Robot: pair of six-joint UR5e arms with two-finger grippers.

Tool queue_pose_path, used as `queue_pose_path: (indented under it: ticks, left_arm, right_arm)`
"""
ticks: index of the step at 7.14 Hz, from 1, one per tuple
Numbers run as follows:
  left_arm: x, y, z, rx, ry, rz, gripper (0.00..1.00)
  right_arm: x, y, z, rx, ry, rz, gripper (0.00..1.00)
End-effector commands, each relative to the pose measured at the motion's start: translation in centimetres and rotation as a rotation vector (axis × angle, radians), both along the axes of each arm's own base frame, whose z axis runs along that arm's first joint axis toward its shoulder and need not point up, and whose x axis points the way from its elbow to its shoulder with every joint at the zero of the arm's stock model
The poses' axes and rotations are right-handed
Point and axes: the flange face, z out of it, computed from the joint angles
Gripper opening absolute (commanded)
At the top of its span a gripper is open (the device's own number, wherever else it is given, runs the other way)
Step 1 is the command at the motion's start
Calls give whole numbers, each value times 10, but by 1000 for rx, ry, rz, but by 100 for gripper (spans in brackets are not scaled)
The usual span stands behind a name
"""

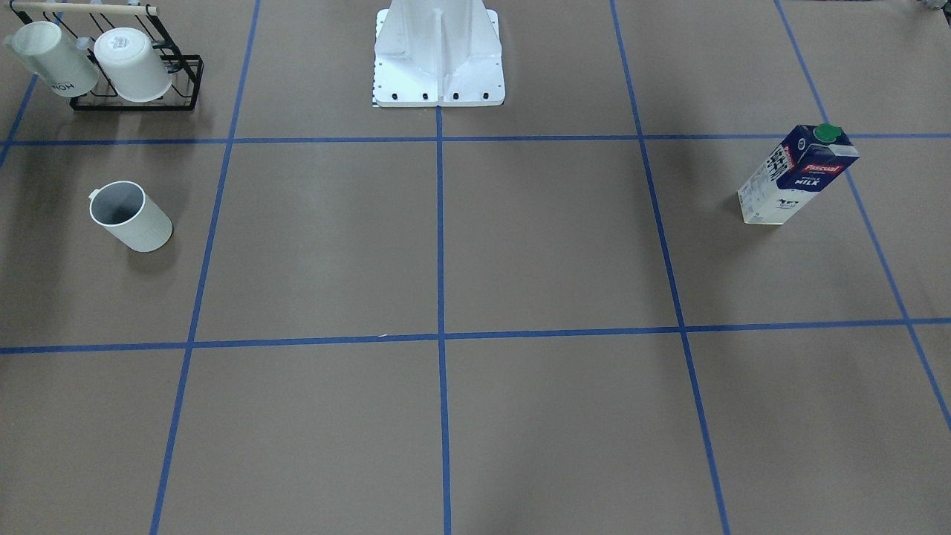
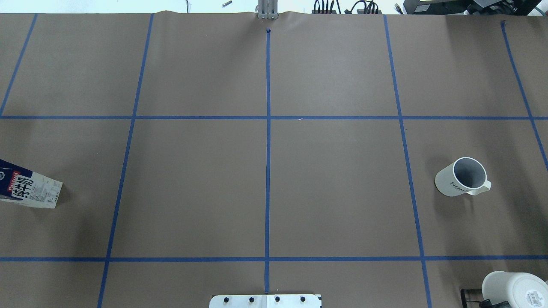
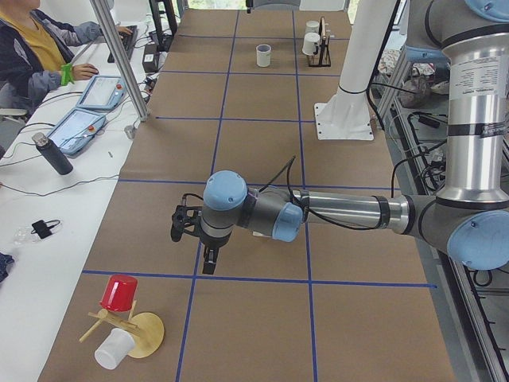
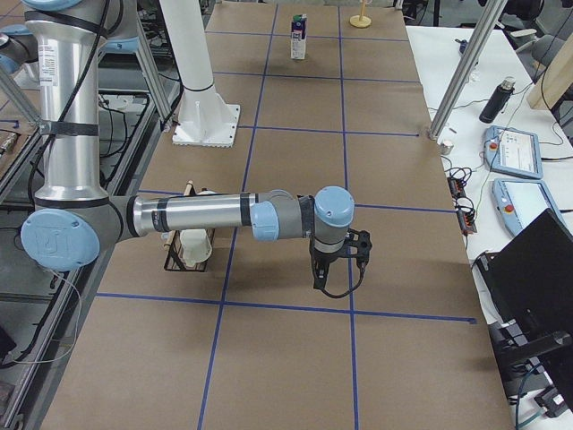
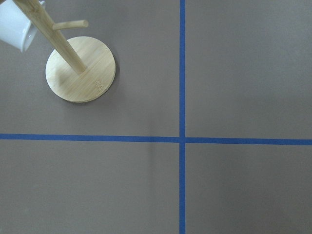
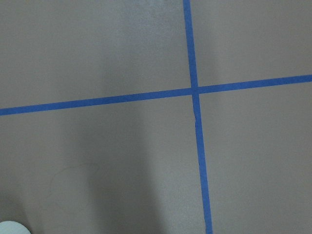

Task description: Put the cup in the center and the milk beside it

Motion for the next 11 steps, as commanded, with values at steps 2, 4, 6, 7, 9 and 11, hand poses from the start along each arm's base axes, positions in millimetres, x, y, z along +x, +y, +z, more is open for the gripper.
queue_pose_path:
  ticks: [2,4,6,7,9,11]
  left_arm:
    - [0,7,-9,16,-1,-1,99]
    - [0,8,-5,12,-2,4,99]
    - [0,8,-3,9,-2,4,99]
    - [0,8,-5,11,-2,3,99]
    - [0,8,-8,15,-1,0,99]
    - [0,8,-8,15,-1,0,99]
  right_arm:
    - [0,0,-11,17,-4,5,100]
    - [0,3,-27,48,-13,3,100]
    - [-8,7,-33,44,-81,-14,100]
    - [-14,7,-40,49,-89,-20,100]
    - [-24,7,-42,46,-93,-39,100]
    - [-38,9,-55,83,-97,-79,100]
